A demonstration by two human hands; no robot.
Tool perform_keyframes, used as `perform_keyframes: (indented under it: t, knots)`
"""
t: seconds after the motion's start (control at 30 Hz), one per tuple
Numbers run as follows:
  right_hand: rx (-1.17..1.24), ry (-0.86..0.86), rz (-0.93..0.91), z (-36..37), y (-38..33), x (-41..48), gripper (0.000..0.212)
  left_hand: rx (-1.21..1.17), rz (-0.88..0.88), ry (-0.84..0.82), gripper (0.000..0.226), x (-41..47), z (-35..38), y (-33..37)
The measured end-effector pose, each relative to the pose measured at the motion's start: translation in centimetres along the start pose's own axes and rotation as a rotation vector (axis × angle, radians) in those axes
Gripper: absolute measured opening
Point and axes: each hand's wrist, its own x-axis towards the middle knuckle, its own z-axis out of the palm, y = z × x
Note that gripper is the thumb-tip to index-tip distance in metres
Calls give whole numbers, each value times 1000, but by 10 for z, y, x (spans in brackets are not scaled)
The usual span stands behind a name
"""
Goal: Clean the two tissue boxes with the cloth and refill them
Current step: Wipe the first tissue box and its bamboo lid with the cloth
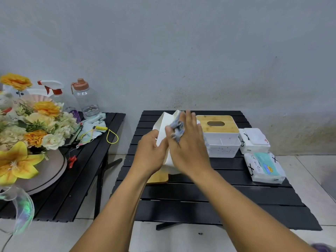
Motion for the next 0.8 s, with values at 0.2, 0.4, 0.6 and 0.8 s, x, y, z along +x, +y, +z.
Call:
perform_keyframes:
  t: [0.2, 0.4, 0.6, 0.8]
  knots:
    - [-23, -12, -91, 12, -14, -28, 77, -130, -76, 17, 33, 0, -4, 3]
    - [-107, -39, -204, 23, -6, -55, 77, -158, -88, 42, 48, 5, -7, -7]
    - [-49, -89, -136, -4, -7, -22, 68, -44, -59, 42, 40, 2, -7, -3]
    - [130, 49, 111, -32, 5, 23, 55, 5, -71, -62, 24, -7, -6, -2]
